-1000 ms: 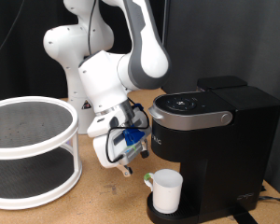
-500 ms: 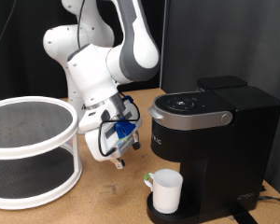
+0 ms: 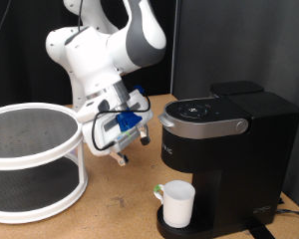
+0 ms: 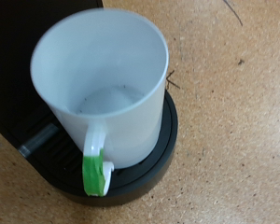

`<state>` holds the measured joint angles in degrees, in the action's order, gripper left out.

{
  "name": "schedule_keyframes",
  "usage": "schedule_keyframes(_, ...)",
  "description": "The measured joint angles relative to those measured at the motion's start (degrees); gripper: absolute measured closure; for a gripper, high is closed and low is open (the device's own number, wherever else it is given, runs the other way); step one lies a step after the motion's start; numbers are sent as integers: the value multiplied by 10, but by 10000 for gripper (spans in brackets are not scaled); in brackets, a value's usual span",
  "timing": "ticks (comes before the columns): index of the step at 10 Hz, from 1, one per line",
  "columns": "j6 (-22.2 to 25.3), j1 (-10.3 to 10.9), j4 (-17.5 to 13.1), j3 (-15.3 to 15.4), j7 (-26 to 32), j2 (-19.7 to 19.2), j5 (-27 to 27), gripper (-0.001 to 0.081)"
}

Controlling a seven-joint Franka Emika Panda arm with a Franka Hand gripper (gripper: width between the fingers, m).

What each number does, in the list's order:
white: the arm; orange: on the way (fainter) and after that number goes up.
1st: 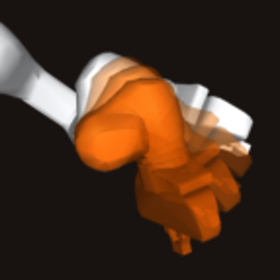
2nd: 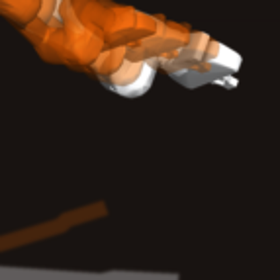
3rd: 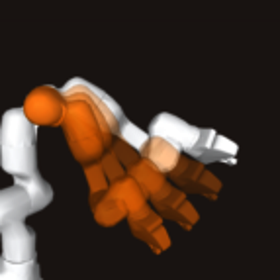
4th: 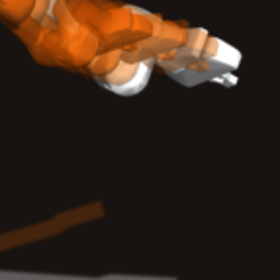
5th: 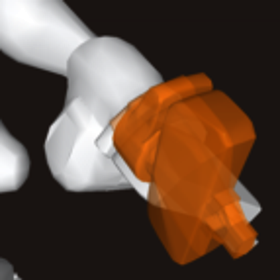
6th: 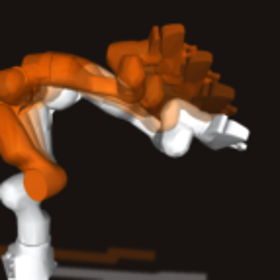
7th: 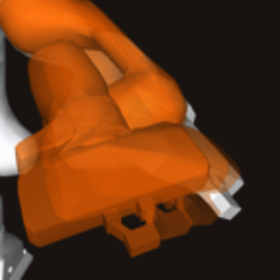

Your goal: Make a cup of coffee with the keurig machine

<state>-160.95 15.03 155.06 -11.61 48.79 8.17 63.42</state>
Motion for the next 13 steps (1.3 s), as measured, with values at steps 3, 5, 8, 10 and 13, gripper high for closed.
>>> schedule_keyframes(3, 91, -38, 6, -12, -58, 69, -82, 6)
schedule_keyframes(5, 80, -38, 7, -7, -57, 68, -82, 6)
schedule_keyframes(8, 92, -39, 6, 2, -62, 117, -94, 6)
schedule_keyframes(10, 149, -52, 4, 2, -96, 162, -138, 6)
schedule_keyframes(13, 226, -71, -4, 3, -153, 226, -194, 6)
